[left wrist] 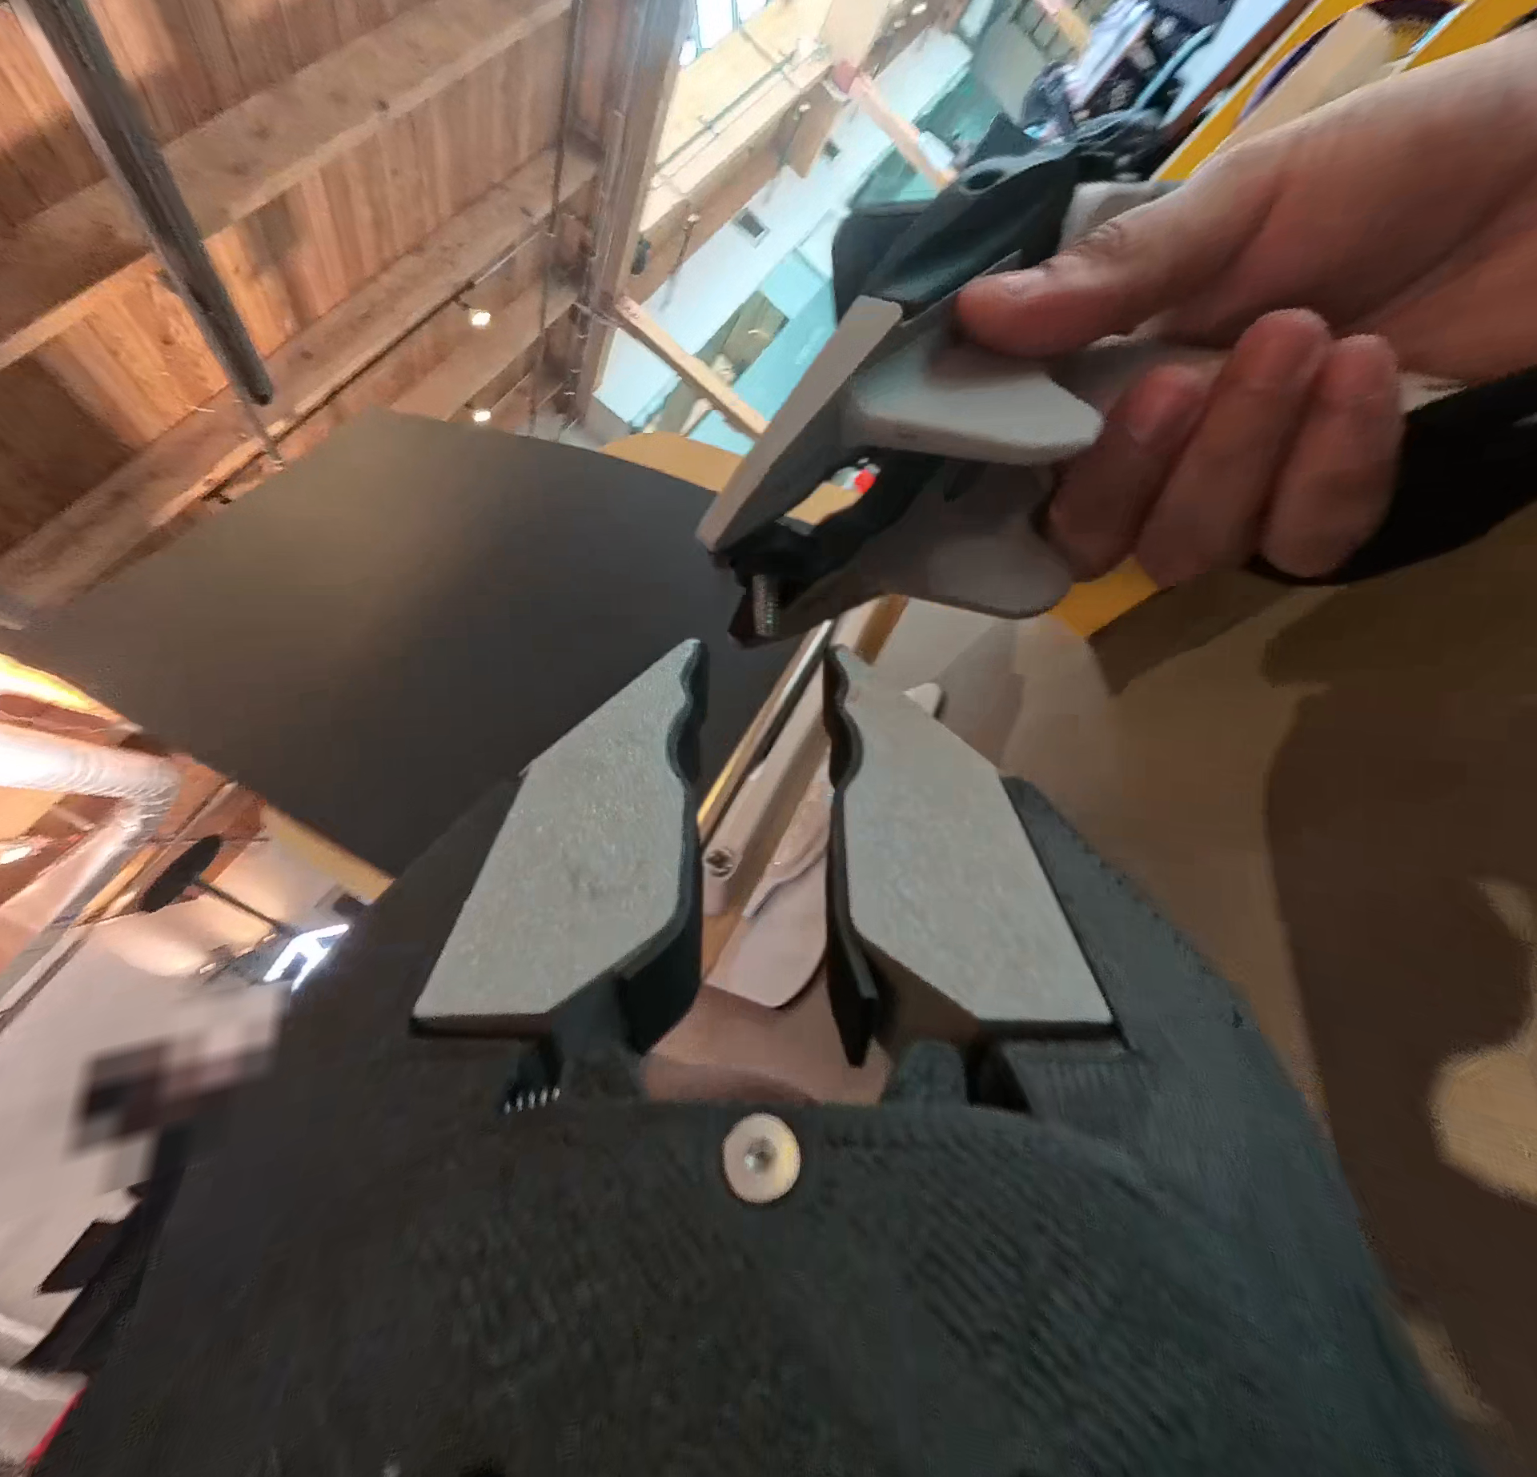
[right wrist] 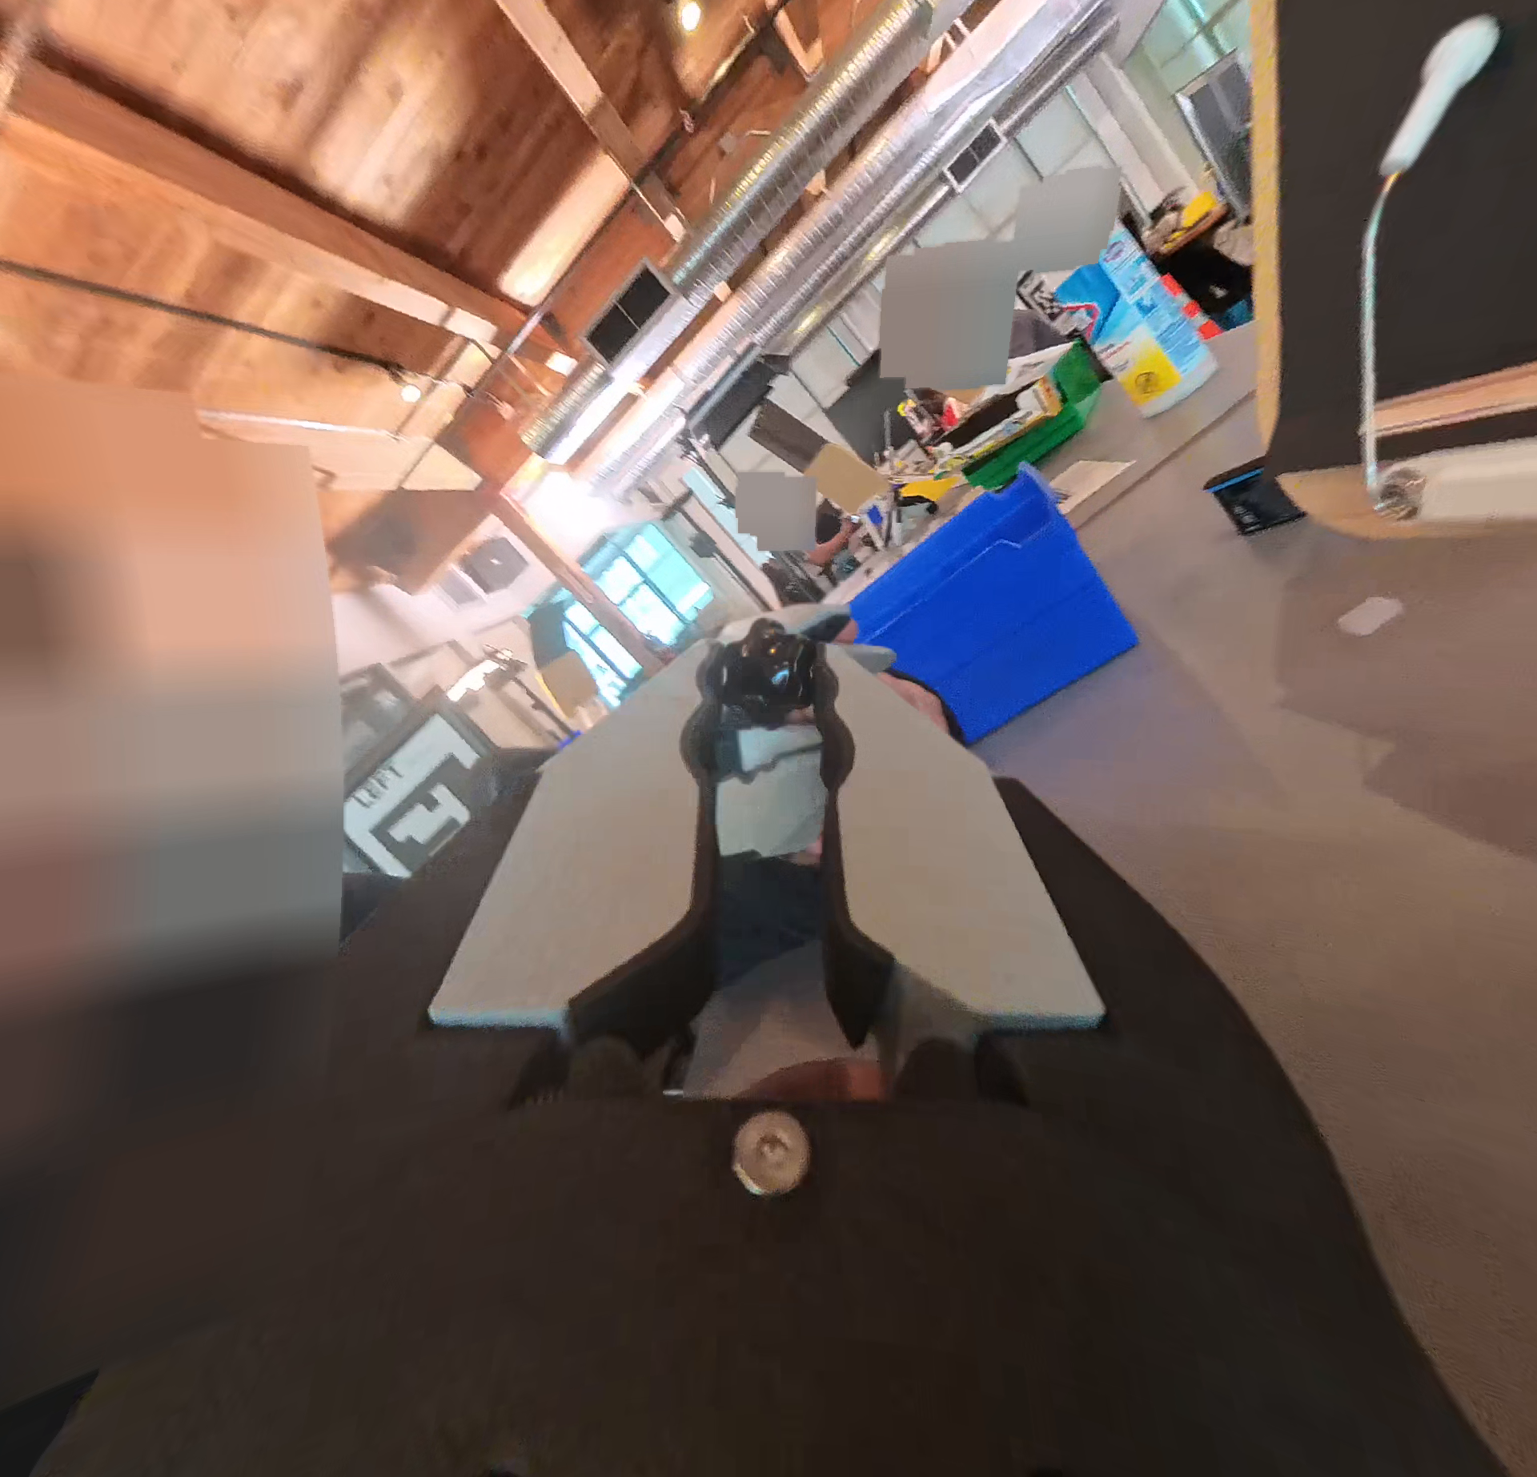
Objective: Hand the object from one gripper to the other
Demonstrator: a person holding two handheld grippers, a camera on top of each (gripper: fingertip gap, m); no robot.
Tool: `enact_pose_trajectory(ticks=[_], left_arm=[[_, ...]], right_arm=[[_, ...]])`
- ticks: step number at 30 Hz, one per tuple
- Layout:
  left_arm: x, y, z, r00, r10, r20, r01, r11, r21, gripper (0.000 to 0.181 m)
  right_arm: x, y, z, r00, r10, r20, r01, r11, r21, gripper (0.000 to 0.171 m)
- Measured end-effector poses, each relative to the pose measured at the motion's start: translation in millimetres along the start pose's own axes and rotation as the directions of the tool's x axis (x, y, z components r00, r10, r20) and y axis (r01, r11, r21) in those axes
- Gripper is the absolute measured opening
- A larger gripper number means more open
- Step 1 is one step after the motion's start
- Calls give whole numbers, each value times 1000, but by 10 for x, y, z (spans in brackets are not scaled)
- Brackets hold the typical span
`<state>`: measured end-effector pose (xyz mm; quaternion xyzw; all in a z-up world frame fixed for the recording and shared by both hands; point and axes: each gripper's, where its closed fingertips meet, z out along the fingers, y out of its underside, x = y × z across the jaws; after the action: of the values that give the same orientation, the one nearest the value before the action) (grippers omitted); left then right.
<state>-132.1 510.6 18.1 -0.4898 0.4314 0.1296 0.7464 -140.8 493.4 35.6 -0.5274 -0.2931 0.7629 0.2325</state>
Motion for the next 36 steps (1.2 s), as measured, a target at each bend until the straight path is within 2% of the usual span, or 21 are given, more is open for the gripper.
enact_pose_trajectory(ticks=[2,7,10,16,29,31,33,36], left_arm=[[-51,-11,2,998,19,52,-19,1000,-2,15],[20,119,62,988,146,52,-140,984,-110,10],[46,218,87,985,170,27,-164,972,-171,3],[93,331,114,997,-73,-40,62,973,-223,3],[161,423,129,985,-157,-72,133,955,-266,3],[170,422,129,974,-210,-84,181,947,-266,3],[183,423,124,929,-353,-116,311,909,-277,3],[206,473,85,759,-626,-180,552,765,-330,3]], right_arm=[[39,14,36,999,33,-19,-32,999,21,17],[198,-17,-8,982,184,-39,-180,980,86,17],[323,-10,-48,981,172,-95,-164,983,87,18],[395,19,-67,982,98,-159,-92,995,41,25],[508,77,-92,969,-12,-248,2,999,-40,25],[518,85,-94,963,-47,-264,33,998,-58,27],[515,87,-90,954,-105,-282,85,993,-83,30],[545,113,-102,902,-275,-333,226,958,-178,39]])
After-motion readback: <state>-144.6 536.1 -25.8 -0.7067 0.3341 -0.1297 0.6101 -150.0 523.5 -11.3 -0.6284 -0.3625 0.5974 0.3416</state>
